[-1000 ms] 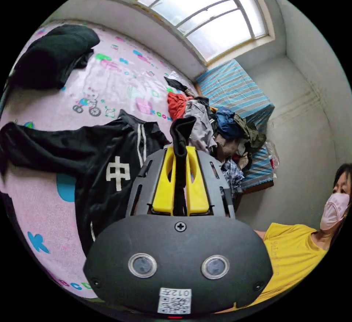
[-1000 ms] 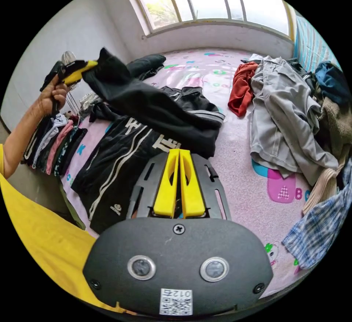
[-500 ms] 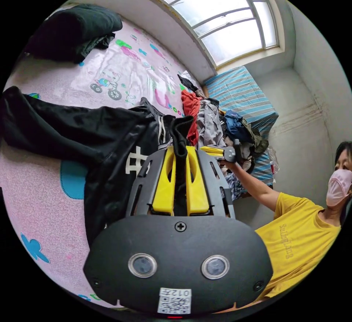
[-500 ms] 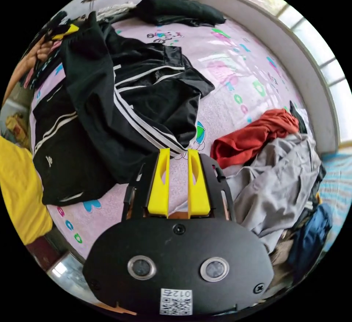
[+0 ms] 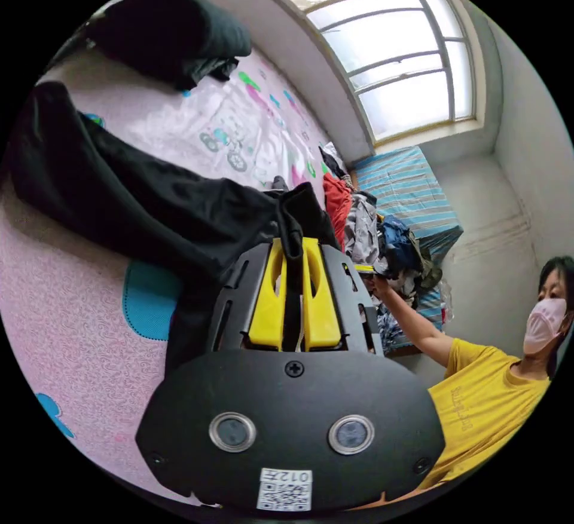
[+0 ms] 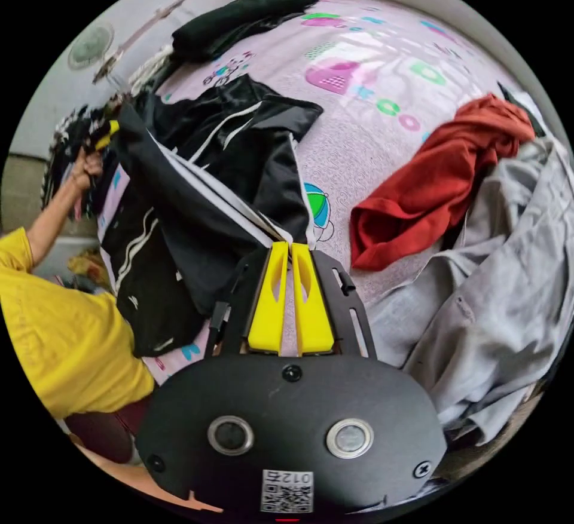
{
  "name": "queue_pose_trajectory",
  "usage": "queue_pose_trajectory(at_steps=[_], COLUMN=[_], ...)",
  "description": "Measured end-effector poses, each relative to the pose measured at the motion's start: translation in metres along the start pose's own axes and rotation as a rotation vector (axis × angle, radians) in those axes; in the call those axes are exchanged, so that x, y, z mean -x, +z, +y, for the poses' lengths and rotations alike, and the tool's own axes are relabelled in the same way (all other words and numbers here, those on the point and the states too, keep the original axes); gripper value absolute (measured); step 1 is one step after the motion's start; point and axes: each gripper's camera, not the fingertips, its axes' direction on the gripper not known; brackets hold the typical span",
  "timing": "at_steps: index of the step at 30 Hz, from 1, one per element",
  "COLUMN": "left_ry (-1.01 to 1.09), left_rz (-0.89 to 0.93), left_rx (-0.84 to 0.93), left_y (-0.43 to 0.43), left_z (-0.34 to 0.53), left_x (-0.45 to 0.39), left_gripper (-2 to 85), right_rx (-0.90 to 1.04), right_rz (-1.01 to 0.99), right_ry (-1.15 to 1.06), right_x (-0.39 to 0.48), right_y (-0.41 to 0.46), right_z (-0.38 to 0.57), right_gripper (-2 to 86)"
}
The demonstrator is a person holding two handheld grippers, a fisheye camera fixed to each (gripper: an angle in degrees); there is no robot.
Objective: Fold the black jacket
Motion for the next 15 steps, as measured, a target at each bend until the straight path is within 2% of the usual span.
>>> queue_pose_trajectory(at_steps=[3, 5, 7, 9, 11, 12, 15], left_ry=[-0.016, 0.006, 0.158, 0.196, 0.103, -0.009, -0.126], left_rz=[-0.078, -0.054, -0.014, -0.036, -0.041, -0.044, -0.099], left_rx=[0.047, 0.02, -0.053, -0.078, -0.012, 0.03, -0.073], left_y=[0.03, 0.036, 0.033, 0.037, 0.052, 0.061, 0.052], left_z=[0.003, 0.0, -0.008, -0.013, -0.019, -0.02, -0.012], left_x=[0.017, 0.017, 0.001, 0.002, 0.024, 0.044, 0.064], left_gripper=[5.3, 5.4, 5.5, 5.6, 5.9, 6.2, 7.5], right_rx=[0.028, 0.045, 0.028, 0.017, 0.051, 0.051, 0.014], right_rz=[0.051, 0.088, 0.069, 0.035, 0.028, 0.038, 0.099], right_ry=[0.003, -0.038, -0.029, 0.01, 0.031, 0.036, 0.106], right_x=[0.007, 0.015, 0.013, 0.009, 0.012, 0.014, 0.021], right_y=[0.003, -0.003, -0.009, -0.01, -0.004, -0.005, -0.018], right_z=[-0.013, -0.025, -0.031, -0.035, -0.042, -0.043, -0.046], right_gripper=[0.8, 0.9, 1.0, 1.1, 1.4, 1.5, 2.3])
